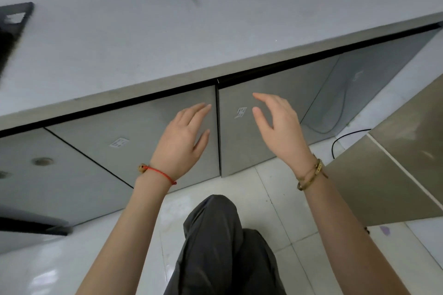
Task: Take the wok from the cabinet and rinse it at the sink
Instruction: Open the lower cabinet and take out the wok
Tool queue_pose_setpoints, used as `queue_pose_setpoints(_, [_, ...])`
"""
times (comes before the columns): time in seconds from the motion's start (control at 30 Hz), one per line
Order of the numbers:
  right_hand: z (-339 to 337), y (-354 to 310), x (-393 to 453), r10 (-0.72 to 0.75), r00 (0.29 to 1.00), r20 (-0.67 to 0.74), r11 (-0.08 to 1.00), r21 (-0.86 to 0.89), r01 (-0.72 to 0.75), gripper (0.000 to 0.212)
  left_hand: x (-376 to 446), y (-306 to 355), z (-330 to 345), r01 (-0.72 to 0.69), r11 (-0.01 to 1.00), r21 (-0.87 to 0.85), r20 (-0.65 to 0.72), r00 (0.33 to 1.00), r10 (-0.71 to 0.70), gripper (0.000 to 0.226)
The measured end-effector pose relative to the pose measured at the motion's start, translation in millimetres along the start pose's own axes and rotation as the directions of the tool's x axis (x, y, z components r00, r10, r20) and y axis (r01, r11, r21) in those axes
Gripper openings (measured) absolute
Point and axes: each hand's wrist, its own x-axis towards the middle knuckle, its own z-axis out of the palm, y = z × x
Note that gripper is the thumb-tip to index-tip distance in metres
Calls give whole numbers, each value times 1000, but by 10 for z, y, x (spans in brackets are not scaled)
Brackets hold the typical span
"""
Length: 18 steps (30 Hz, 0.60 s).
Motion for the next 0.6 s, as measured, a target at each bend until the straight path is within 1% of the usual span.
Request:
queue_pose_setpoints(0.17, [515, 421, -6, -88, 994, -65, 996, 12, 89, 38, 15, -292, 738, -43, 997, 65, -52, 998, 46, 56])
queue_pose_setpoints(0.27, [756, 621, 5, -137, 985, -105, 990, 31, 141, 38, 43, -420, 1072, -49, 995, 92, -92, 994, 58, 58])
queue_pose_setpoints(0.4, [945, 730, 73, -201, 960, -195, 976, 40, 212, 36, 99, -501, 1349, -62, 994, 87, -157, 985, 75, 58])
queue_pose_setpoints(0.5, [967, 718, 232, -239, 936, -259, 962, 67, 265, 34, 155, -520, 1484, -50, 996, 70, -192, 979, 63, 58])
queue_pose_setpoints(0.6, [934, 607, 443, -228, 922, -312, 953, 125, 277, 30, 225, -509, 1569, -24, 999, 36, -204, 978, 31, 60])
